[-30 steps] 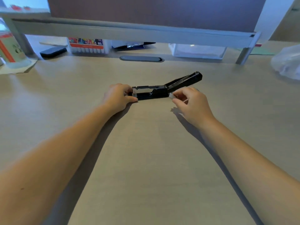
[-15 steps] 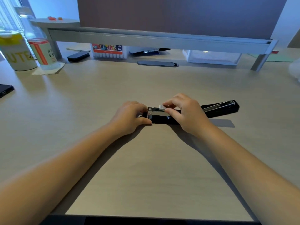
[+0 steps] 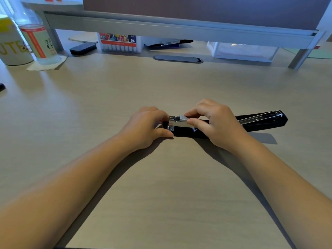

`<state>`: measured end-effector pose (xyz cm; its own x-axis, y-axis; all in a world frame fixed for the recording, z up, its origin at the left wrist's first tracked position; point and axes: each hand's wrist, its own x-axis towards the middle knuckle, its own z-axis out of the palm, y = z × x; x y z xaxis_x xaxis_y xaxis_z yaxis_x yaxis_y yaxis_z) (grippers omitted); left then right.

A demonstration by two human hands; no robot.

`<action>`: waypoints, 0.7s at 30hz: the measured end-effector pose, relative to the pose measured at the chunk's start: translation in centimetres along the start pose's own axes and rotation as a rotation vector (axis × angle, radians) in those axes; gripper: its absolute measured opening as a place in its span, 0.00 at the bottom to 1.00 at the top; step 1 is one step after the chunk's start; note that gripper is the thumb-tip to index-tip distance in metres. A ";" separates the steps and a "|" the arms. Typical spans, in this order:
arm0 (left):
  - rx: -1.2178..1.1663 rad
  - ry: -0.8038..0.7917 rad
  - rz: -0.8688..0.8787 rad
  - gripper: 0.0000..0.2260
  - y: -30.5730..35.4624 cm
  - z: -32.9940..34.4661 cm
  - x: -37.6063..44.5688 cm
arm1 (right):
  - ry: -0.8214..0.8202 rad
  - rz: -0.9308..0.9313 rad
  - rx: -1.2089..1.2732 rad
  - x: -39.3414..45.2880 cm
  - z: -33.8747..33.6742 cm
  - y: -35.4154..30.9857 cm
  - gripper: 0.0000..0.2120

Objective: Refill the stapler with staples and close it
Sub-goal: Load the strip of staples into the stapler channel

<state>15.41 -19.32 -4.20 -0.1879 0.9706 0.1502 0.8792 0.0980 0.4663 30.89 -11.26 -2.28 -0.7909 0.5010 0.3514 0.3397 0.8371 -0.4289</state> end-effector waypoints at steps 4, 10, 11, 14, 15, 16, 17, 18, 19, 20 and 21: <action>-0.011 0.002 0.004 0.18 -0.1 0.1 0.0 | -0.006 0.003 -0.018 0.0 0.0 0.0 0.09; -0.035 0.004 0.006 0.18 -0.1 0.1 0.0 | -0.022 0.026 -0.018 -0.3 0.0 0.0 0.12; -0.039 0.005 0.007 0.17 -0.2 0.1 0.0 | -0.016 0.039 -0.017 -0.4 -0.2 0.0 0.13; -0.046 0.008 0.009 0.17 -0.2 0.1 0.0 | 0.010 0.070 -0.022 -0.8 -0.7 0.0 0.09; -0.048 0.010 0.009 0.17 -0.3 0.1 0.0 | 0.008 0.076 -0.036 -0.9 -0.8 0.0 0.07; -0.052 0.012 0.007 0.17 -0.3 0.1 0.0 | 0.000 0.082 -0.053 -1.0 -1.0 0.0 0.06; -0.057 0.014 0.004 0.17 -0.3 0.1 0.0 | -0.014 0.088 -0.068 -1.0 -1.0 0.0 0.05; -0.062 0.016 0.000 0.17 -0.3 0.1 0.0 | -0.026 0.092 -0.080 -1.1 -1.1 0.0 0.05; -0.067 0.019 -0.001 0.17 -0.3 0.0 0.0 | -0.035 0.094 -0.086 -1.1 -1.1 -0.1 0.05; -0.072 0.023 -0.001 0.17 -0.2 0.0 -0.1 | -0.043 0.096 -0.089 -1.1 -1.1 -0.1 0.06; -0.074 0.026 -0.001 0.16 -0.2 0.0 -0.1 | -0.051 0.097 -0.089 -1.1 -1.1 -0.2 0.06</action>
<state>15.26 -19.42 -4.35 -0.2008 0.9644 0.1719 0.8446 0.0815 0.5292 32.27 -11.75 -1.65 -0.7762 0.5703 0.2687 0.4575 0.8028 -0.3825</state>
